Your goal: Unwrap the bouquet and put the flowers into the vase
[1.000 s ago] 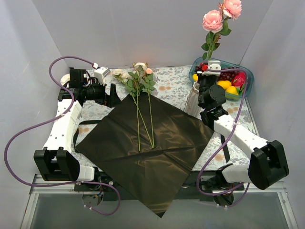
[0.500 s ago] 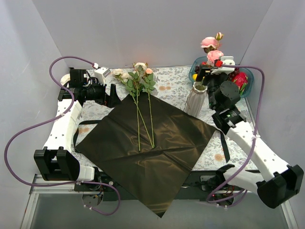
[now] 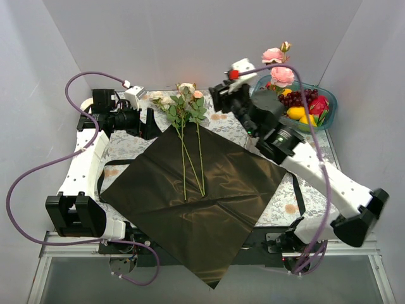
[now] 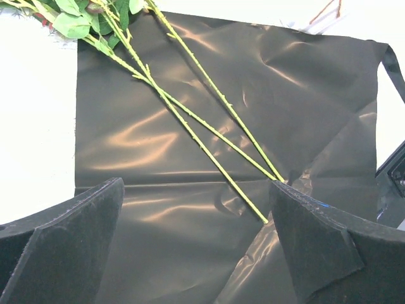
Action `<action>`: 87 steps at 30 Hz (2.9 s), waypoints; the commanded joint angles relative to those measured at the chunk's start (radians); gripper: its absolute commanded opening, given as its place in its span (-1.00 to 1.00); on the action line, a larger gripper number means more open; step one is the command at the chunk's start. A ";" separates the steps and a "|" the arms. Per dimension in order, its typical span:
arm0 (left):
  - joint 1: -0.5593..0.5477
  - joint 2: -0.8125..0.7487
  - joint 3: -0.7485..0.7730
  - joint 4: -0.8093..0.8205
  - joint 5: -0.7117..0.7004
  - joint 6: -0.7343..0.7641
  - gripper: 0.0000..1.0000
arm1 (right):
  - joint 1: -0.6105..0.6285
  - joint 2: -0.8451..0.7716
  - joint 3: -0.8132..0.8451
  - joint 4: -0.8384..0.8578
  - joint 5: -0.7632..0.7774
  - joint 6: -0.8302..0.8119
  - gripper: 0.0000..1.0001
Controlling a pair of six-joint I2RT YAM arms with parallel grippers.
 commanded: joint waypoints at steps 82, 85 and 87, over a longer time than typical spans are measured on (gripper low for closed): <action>0.158 0.044 0.192 -0.142 0.129 0.076 0.96 | -0.084 0.610 0.678 -0.475 0.213 0.195 -0.97; 0.158 0.039 0.194 -0.136 0.136 0.070 0.96 | -0.084 0.522 0.658 -0.368 0.191 0.151 -0.97; 0.158 0.041 0.194 -0.137 0.140 0.070 0.96 | -0.084 0.428 0.579 -0.272 0.174 0.112 -0.97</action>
